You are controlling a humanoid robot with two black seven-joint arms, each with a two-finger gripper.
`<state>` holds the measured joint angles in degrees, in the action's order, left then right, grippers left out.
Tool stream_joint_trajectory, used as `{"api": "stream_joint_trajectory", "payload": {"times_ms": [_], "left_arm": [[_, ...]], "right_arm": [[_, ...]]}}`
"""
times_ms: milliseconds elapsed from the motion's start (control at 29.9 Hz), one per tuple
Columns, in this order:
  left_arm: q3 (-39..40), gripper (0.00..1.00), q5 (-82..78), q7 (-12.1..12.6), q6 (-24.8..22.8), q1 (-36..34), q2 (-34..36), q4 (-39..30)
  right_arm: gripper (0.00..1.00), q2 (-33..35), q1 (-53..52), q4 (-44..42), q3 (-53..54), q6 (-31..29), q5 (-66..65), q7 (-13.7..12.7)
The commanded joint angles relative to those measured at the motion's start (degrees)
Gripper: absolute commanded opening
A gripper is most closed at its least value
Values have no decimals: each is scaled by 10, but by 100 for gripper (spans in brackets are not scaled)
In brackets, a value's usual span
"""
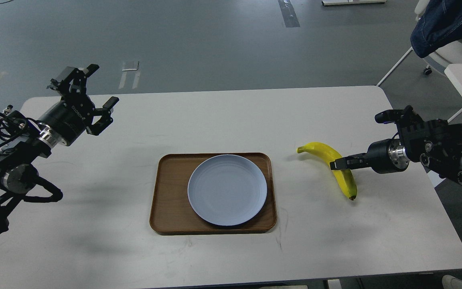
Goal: Place banana on plate with both arms
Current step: 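Lift the banana with the right gripper and carry it over the plate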
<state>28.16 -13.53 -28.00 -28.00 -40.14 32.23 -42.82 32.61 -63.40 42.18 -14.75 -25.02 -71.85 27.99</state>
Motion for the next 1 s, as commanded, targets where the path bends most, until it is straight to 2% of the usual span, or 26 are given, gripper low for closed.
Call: {"api": "stream_joint_trajectory", "payload": {"times_ms": [0, 301, 434, 769, 969], "left_arm": [[0, 98, 0, 0, 0, -4, -1, 0], [0, 98, 0, 0, 0, -6, -1, 0], [0, 98, 0, 0, 0, -8, -1, 0], [3, 98, 0, 0, 0, -10, -2, 0], [3, 98, 0, 0, 0, -9, 6, 0]], "right_arm": [[0, 16, -43, 30, 0, 1, 0, 0], [0, 12, -151, 122, 0, -20, 3, 0], [0, -30, -186, 131, -2, -30, 7, 0], [0, -223, -190, 64, -69, -30, 7, 0], [0, -257, -179, 62, -103, -30, 7, 0]]}}
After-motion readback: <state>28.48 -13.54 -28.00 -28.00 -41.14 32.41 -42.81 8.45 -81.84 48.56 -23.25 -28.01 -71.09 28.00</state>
